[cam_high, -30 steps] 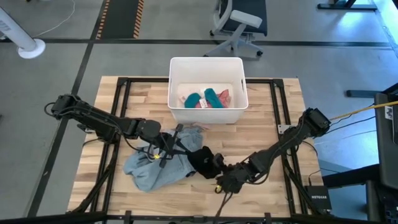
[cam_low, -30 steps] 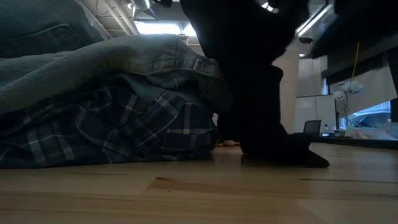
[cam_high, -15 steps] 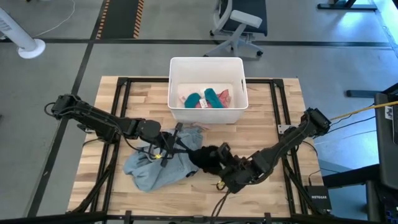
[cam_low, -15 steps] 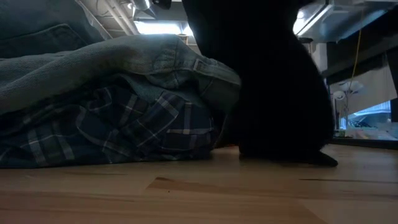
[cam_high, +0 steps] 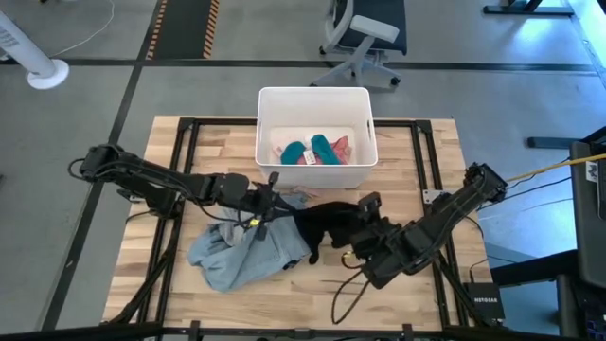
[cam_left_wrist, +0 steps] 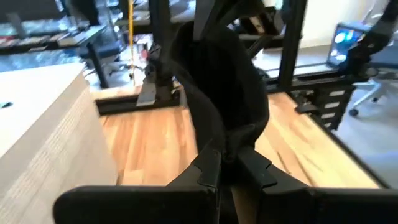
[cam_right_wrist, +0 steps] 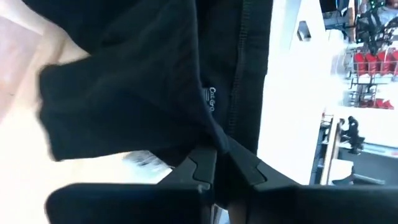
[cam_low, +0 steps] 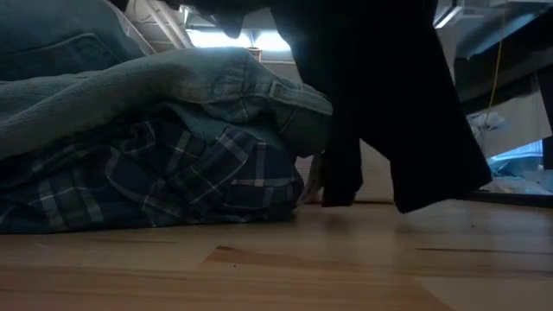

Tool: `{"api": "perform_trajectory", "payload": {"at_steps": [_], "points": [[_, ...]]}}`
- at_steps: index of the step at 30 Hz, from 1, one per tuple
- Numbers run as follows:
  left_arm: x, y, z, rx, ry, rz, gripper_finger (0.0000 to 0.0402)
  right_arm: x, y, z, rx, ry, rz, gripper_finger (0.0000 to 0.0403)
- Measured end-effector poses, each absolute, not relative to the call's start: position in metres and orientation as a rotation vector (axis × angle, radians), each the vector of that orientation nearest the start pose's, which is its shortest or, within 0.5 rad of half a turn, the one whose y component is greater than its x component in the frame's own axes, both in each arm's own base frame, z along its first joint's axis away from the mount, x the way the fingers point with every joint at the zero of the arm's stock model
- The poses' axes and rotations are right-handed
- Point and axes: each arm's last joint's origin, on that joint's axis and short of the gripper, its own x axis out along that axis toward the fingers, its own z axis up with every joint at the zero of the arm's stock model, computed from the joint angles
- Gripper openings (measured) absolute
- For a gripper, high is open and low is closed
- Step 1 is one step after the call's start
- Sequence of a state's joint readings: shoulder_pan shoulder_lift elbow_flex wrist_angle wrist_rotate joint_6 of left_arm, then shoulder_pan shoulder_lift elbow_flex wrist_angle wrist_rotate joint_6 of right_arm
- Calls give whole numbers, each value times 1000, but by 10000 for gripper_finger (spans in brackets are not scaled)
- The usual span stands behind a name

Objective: Sort clothes
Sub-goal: Put the black shorts into the white laundry bin

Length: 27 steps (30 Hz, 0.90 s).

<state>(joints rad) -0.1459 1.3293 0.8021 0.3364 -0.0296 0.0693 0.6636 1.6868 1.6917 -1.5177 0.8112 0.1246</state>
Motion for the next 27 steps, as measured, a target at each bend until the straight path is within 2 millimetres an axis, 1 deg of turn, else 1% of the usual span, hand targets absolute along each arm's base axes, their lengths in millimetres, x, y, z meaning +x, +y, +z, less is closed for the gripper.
{"api": "perform_trajectory", "payload": {"at_steps": [3, 5, 7, 9, 11, 14, 17, 19, 22, 25, 27], "points": [[297, -45, 267, 108, 149, -180, 15, 241, 175, 340, -891, 1090, -189, 17], [301, -46, 265, 113, 133, -180, 15, 236, 179, 340, -880, 1079, -210, 10], [305, -42, 263, 109, 114, -125, 15, 232, 182, 337, -880, 1045, -240, 8], [309, -35, 262, 70, 101, -36, 15, 231, 183, 331, -871, 1035, -260, 12], [311, -27, 261, 10, 97, 25, 15, 230, 183, 322, -838, 1054, -277, 19], [313, -17, 258, -89, 105, 65, 15, 231, 178, 309, -773, 1094, -320, 21], [314, -14, 256, -131, 108, 79, 15, 236, 172, 299, -711, 1140, -335, 13], [316, -14, 253, -131, 118, 81, 15, 243, 166, 293, -674, 1154, -339, 10], [316, -9, 251, -130, 132, 99, 15, 253, 153, 286, -691, 1169, -358, 15], [316, 0, 248, -141, 154, 184, 15, 267, 139, 278, -688, 1164, -379, 24], [316, 2, 246, -152, 170, 211, 15, 275, 131, 276, -674, 1154, -386, 25]]}}
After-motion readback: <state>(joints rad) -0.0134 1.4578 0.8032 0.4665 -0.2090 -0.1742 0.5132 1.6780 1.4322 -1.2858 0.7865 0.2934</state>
